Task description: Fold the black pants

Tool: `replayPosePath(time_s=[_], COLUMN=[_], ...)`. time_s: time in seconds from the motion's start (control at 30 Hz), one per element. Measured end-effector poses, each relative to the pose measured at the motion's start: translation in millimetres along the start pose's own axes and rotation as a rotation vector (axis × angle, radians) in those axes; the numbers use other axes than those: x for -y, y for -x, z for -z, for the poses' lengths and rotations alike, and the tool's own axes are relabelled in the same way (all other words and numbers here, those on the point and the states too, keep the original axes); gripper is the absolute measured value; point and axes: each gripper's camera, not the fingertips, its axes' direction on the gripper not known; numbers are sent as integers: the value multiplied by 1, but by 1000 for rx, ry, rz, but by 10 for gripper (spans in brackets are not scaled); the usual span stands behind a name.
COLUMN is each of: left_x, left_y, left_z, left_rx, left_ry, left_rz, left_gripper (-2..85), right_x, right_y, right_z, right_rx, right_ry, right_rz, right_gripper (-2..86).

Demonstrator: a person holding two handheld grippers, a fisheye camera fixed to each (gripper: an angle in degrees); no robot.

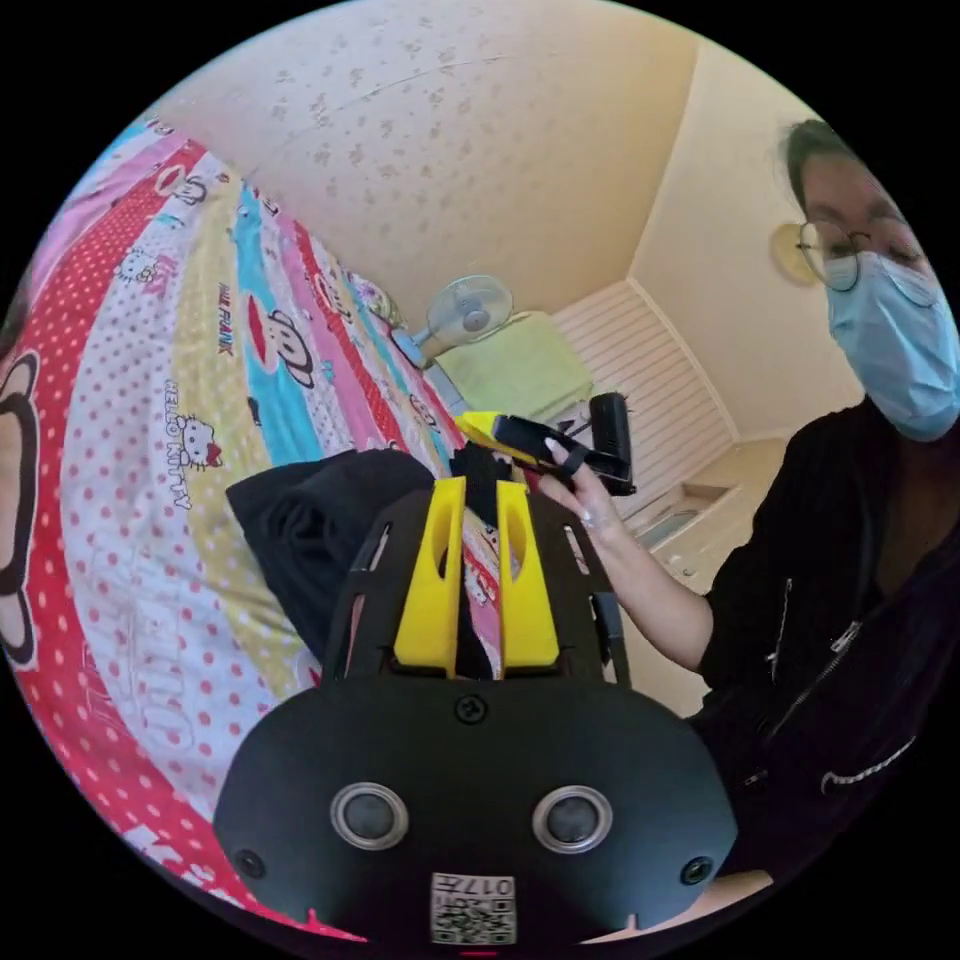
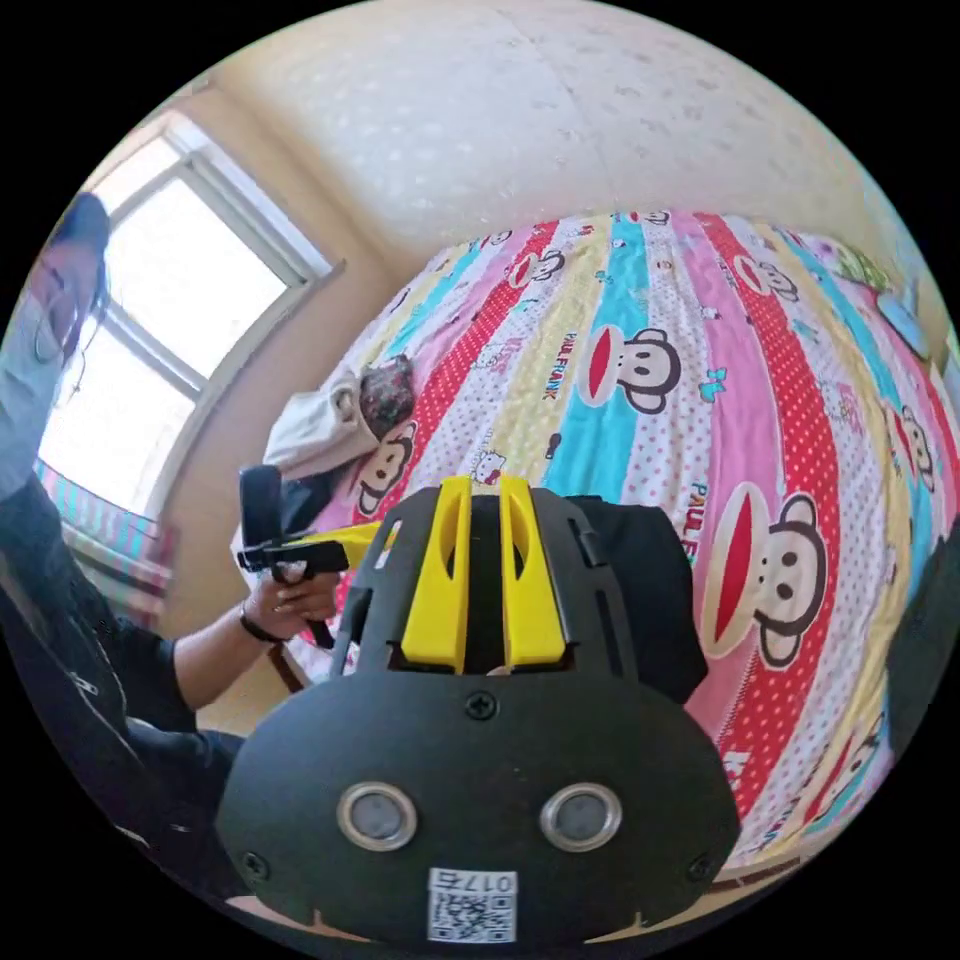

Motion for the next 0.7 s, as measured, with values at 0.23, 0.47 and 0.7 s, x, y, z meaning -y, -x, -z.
replayPosePath(time_s=[0.23,0.47,0.7], left_x=[-1,-30,-76], left_y=[91,-4,-120], left_z=[2,48,-59], left_rx=[214,4,114], left_ry=[50,-64,335], left_rz=[304,155,-86], left_gripper=[-9,-9,-10], right_x=[-15,-74,-139], right_y=[-22,-8,-24], right_z=[-124,-22,42], right_rx=[-220,-118,-37], right_ry=[308,146,-51], right_rz=[165,65,41], right_gripper=[7,5,4])
